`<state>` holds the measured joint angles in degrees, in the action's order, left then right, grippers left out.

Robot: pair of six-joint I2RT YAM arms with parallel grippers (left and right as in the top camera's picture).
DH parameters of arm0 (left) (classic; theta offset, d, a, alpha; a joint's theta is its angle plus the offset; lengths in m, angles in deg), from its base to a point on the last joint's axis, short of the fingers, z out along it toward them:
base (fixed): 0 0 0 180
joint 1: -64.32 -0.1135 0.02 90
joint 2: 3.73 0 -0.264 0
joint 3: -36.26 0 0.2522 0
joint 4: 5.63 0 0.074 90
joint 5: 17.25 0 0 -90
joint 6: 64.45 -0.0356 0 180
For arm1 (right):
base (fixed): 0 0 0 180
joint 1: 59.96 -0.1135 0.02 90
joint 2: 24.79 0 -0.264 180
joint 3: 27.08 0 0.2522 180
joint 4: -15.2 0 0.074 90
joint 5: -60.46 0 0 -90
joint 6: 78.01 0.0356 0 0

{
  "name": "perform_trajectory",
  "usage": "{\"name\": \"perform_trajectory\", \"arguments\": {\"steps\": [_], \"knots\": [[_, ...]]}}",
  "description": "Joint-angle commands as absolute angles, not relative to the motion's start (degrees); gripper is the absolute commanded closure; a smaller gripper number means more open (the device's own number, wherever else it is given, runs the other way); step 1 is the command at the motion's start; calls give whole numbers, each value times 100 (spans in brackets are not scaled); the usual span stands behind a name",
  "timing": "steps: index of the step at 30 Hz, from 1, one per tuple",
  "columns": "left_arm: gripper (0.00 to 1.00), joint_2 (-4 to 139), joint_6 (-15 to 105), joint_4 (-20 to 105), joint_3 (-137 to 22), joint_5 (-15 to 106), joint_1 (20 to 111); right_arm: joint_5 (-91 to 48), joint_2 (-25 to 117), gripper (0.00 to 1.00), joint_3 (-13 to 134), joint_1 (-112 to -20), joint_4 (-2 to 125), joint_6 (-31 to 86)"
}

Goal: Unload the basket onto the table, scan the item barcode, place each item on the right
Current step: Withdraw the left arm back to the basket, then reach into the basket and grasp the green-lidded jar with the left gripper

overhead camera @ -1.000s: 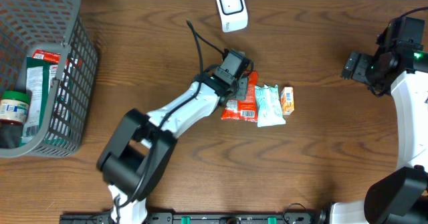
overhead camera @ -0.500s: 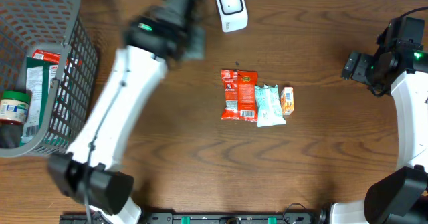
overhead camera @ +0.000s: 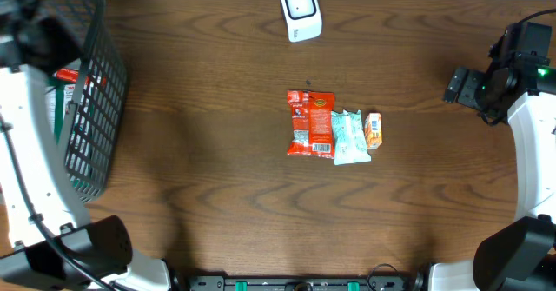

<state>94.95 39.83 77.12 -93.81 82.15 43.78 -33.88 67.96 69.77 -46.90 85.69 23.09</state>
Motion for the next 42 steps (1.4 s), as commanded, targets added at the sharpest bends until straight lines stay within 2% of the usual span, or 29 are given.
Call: {"name": "perform_trajectory", "arguments": {"steps": [1, 10, 18, 23, 30, 42], "knots": [[29, 9578, 3640, 7706, -9062, 8288, 3640, -3419, 6780, 1, 7025, -4688, 8571, 2306], [24, 10175, 3358, 7668, -8758, 8268, 2529, -3419, 6780, 1, 7025, -4688, 8571, 2306], [15, 10870, 2339, 7623, -8758, 8028, 2383, -3419, 6780, 1, 7025, -4688, 8571, 2306], [15, 11335, 2020, 7555, -8758, 8028, 2383, -3419, 6780, 1, 7025, -4688, 8574, 2306], [20, 11917, 1349, 7437, -8758, 8028, 2383, -3419, 6780, 1, 7025, -4688, 8574, 2306], [22, 12015, 794, 7113, -8761, 8030, 2372, -3419, 6780, 1, 7025, -4688, 8571, 2306]]}}
